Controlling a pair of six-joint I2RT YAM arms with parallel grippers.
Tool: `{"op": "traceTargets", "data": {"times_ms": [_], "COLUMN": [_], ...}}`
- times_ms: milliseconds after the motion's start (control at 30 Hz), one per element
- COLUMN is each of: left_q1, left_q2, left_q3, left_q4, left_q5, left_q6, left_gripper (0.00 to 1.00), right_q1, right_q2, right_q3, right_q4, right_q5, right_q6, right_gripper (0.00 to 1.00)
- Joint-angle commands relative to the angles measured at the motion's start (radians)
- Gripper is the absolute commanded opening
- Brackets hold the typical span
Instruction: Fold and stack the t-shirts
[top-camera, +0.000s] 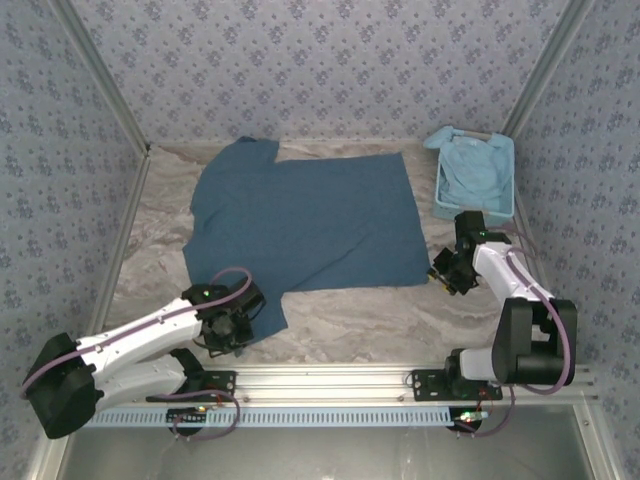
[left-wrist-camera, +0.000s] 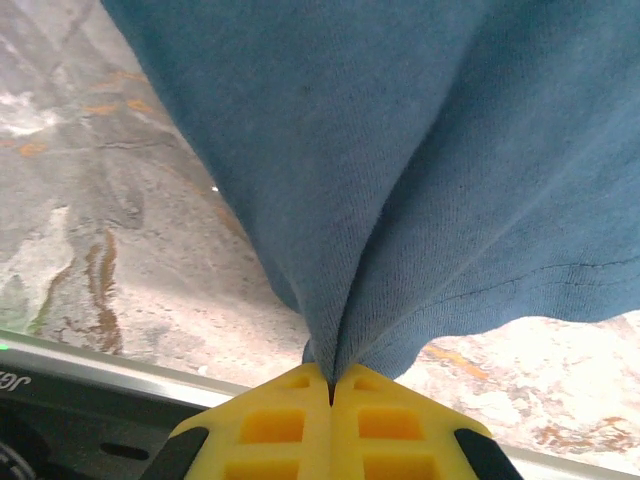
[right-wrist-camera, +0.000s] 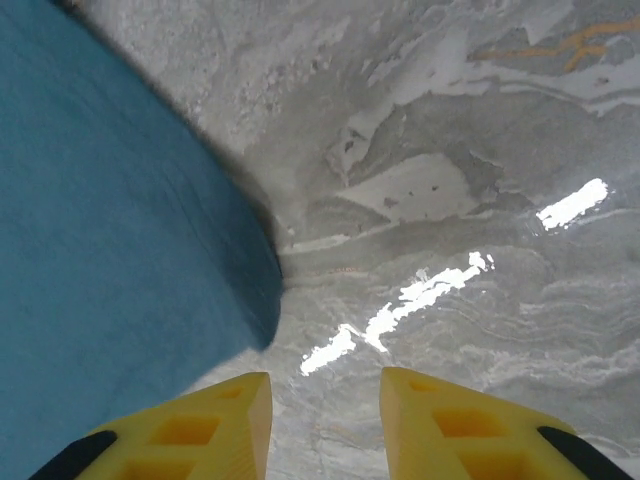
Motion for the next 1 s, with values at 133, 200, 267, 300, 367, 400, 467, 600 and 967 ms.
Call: {"op": "traceTargets", "data": {"times_ms": [133, 200, 267, 300, 367, 400, 467, 600, 967], "left_q1": [0.019, 0.034, 0.047, 0.053, 0.062, 0.067, 0.075, 0.089, 0.103], "left_q2": [-0.016, -0.011, -0.009, -0.008, -0.007, -0.004, 0.006, 0.036, 0.063], "left_q3": [0.035, 0.037, 0.037, 0.035, 0.032, 0.033, 0.035, 0.046, 0.1], "left_q4": [-0.09, -0.09, -0.089, -0.084, -0.078, -0.075, -0.07, -0.057, -0.102], "left_q5": [-0.036, -0.031, -0.025, -0.023, -0.019, -0.016, -0.014, -0.005, -0.037], "left_q6": [0.024, 0.04, 0.051, 0.057, 0.064, 0.067, 0.079, 0.106, 0.138], "left_gripper": [0.0, 0.0, 0.0, 0.0, 0.0, 0.0, 0.0, 0.0, 0.0], "right_q1": [-0.001, 0.014, 0.028, 0.032, 0.042, 0.047, 0.056, 0.063, 0.108], "right_q2": [0.061, 0.077, 0.072, 0.066, 0.066, 0.07, 0.086, 0.133, 0.134], "right_q3": [-0.034, -0.025, -0.035, -0.042, -0.052, -0.054, -0.055, -0.048, 0.013], "right_q4": [0.115, 0.102, 0.099, 0.103, 0.108, 0.113, 0.131, 0.132, 0.084], "right_q5": [-0.071, -0.077, -0.072, -0.076, -0.082, -0.084, -0.087, -0.066, 0.043], "right_q6": [0.088, 0.106, 0.12, 0.129, 0.142, 0.146, 0.151, 0.142, 0.033], "right_gripper": [0.35, 0.34, 0.34, 0.34, 0.34, 0.34, 0.33, 0.32, 0.0]}}
